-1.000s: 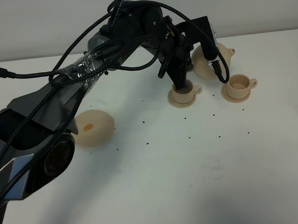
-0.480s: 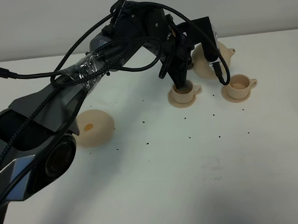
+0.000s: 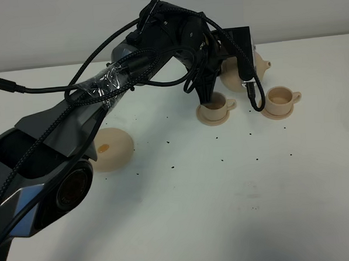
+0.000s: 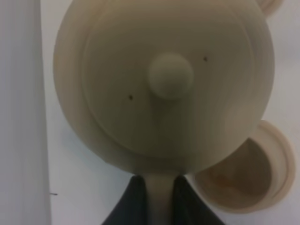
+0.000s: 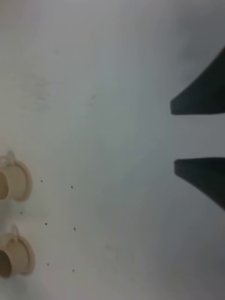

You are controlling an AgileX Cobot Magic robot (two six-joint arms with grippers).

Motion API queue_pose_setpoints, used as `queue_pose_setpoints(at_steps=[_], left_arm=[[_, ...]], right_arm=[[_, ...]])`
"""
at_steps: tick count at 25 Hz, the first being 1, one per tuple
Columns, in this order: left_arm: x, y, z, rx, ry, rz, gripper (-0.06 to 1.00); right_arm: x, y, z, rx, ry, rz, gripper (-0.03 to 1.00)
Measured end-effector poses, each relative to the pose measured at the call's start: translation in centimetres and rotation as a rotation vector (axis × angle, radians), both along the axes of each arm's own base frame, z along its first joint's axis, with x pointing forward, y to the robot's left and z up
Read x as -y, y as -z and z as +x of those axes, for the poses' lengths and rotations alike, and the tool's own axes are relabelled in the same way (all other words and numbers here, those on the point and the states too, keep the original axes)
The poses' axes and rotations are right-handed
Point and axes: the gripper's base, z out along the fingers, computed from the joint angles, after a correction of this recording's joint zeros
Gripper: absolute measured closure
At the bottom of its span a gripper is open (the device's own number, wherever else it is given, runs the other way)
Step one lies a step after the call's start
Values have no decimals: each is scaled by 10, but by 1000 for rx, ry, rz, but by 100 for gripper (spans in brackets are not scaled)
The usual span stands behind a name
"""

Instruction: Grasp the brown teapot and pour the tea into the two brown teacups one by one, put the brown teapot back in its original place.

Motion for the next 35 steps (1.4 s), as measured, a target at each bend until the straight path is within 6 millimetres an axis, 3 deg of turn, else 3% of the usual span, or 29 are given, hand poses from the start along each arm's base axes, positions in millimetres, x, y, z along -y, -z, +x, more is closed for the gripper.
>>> queue_pose_setpoints(at_steps=[4, 12, 35], left_arm=[[1, 1, 2, 29, 28, 5, 82], [2, 27, 8, 49, 68, 72, 82], [7, 34, 16, 167, 170, 99, 82]], right_arm=[[0, 0, 0, 0, 0, 0, 73], [0, 0, 0, 0, 0, 1, 73], [-1, 0, 0, -1, -4, 7, 73]])
